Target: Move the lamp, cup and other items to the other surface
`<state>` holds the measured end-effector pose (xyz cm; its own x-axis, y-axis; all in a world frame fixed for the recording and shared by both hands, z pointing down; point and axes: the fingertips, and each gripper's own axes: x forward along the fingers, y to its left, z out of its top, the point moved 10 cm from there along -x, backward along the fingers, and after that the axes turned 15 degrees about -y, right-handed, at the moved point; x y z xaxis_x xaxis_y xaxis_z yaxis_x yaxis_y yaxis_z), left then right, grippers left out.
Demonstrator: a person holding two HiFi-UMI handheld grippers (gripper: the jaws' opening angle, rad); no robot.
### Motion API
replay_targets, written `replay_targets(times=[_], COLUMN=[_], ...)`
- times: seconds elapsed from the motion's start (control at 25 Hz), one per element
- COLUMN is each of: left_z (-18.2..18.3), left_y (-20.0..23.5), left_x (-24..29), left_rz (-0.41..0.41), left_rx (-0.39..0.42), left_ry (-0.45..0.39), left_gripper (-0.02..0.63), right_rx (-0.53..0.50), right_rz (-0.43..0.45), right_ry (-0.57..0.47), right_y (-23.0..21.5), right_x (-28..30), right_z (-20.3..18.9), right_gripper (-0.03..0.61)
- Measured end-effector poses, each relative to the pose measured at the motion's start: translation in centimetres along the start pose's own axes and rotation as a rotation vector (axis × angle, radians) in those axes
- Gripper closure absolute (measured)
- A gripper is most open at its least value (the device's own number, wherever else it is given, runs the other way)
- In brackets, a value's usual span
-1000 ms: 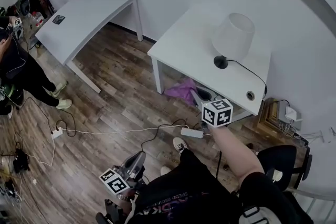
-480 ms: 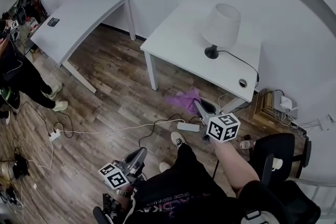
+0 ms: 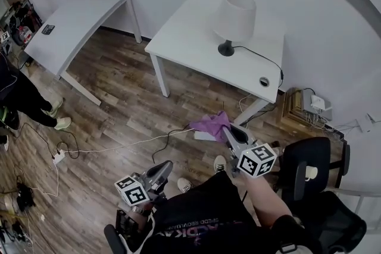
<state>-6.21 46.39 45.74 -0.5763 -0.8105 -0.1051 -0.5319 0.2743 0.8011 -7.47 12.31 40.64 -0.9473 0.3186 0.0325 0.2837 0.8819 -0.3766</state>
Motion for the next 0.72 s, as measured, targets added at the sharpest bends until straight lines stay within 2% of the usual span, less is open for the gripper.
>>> replay_targets(times=[0.24,0.4,0.6,0.72], left_z=[-1.3,-3.8,-6.9,-8.3], left_y=[-0.5,-1.7,-3.9,-4.5], left_x=[4.0,8.1,13.0,14.6], left_rz=[-0.045,-0.096,-0.181,-0.202], left_rx=[-0.006,-0.034,-0.059,-0.059], left_ry=[0.064,0.137,0.222,0.239], left_gripper=[0.614,0.614,0.614,0.615], right_rx=[0.001,-0.025,-0.029,-0.023], right_rz=[-0.032,-0.049,-0.119,-0.17], right_ry=[-0.034,-0.048,-0.08,-0.091], right_y=[-1.5,-3.0,-5.5,-7.3], right_x=[-2.8,-5.9,-10.4,-13.2], right_z=[1.1,2.8,4.8,5.0], right_gripper=[0.529,0.531,0.529,0.531])
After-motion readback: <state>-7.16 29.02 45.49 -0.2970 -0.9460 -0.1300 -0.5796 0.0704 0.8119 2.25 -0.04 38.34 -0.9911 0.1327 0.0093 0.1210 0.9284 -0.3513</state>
